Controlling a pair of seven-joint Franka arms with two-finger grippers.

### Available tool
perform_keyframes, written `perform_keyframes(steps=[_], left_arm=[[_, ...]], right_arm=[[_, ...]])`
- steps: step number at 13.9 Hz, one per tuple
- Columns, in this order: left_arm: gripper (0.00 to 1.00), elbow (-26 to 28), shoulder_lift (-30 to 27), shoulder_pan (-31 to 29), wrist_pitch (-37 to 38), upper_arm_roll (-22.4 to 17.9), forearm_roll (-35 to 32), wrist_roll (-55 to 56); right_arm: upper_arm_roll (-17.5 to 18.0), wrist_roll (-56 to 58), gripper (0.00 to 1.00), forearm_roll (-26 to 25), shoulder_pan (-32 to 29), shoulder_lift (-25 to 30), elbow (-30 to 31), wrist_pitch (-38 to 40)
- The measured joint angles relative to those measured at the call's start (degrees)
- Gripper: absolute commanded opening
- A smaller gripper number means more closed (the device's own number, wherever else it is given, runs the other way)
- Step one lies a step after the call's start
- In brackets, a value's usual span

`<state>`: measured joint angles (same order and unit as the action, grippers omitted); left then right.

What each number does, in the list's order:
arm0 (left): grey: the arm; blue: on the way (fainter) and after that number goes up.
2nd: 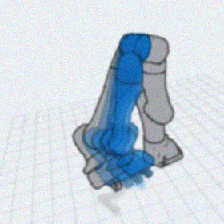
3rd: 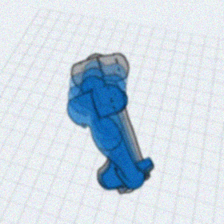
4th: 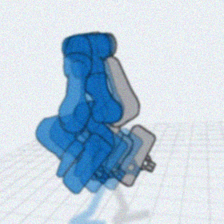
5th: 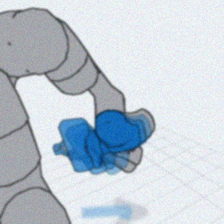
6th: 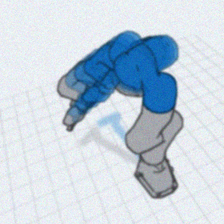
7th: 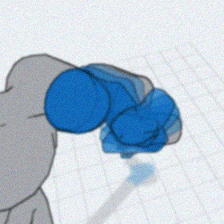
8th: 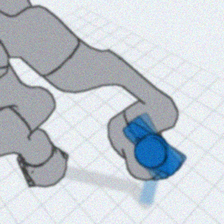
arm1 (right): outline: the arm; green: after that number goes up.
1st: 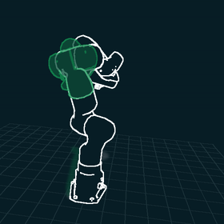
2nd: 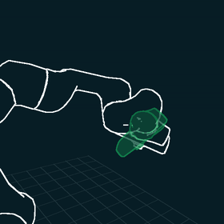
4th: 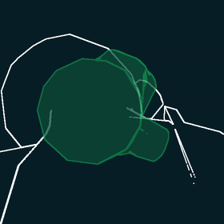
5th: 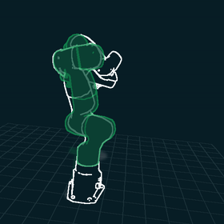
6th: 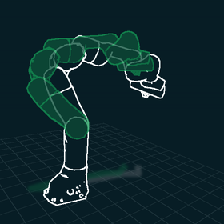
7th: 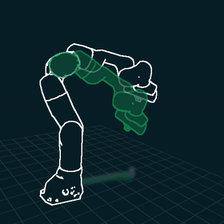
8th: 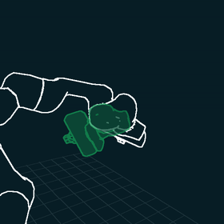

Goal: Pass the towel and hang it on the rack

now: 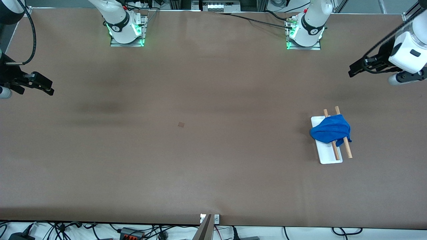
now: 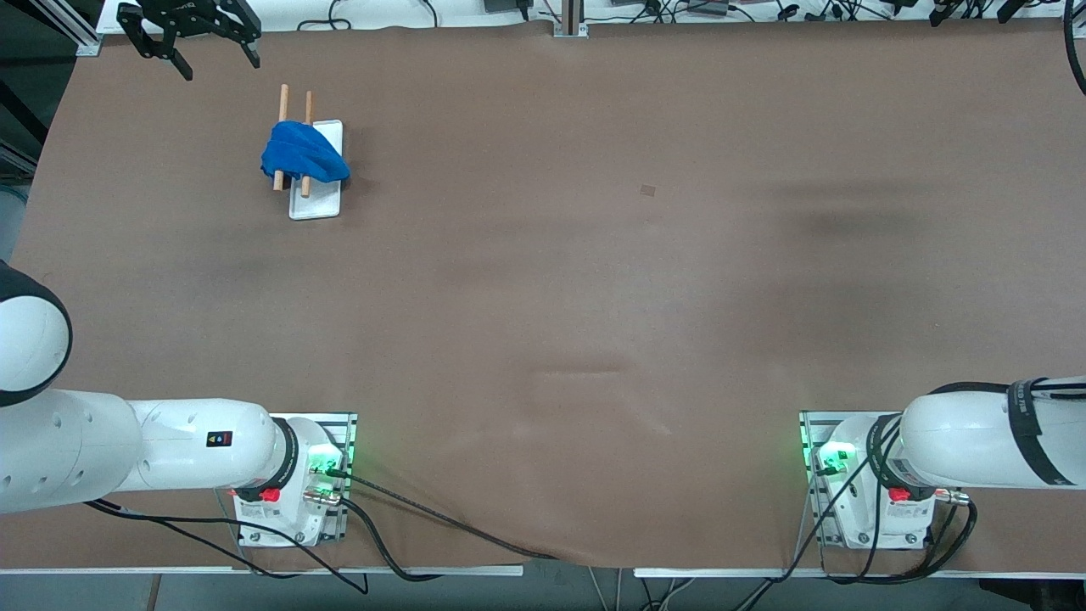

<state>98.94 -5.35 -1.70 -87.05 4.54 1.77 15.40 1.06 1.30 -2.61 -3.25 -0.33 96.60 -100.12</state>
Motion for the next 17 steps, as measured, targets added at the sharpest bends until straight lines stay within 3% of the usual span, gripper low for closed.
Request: perform_keyframes(steps=[5,17], left_arm=[[1.0,0.1,-0.1,-0.3,-0.8,-0.7,0.1,-12.4],[1.0,0.2,0.0,-0.4,-1.5,-0.8,1.2,-13.6]], right_arm=[[0.0,0.0,1.0,0.0,0.0,0.0,0.0,0.0],[0.0,0.0,1.0,0.0,-0.1,0.0,0.0,0.0]])
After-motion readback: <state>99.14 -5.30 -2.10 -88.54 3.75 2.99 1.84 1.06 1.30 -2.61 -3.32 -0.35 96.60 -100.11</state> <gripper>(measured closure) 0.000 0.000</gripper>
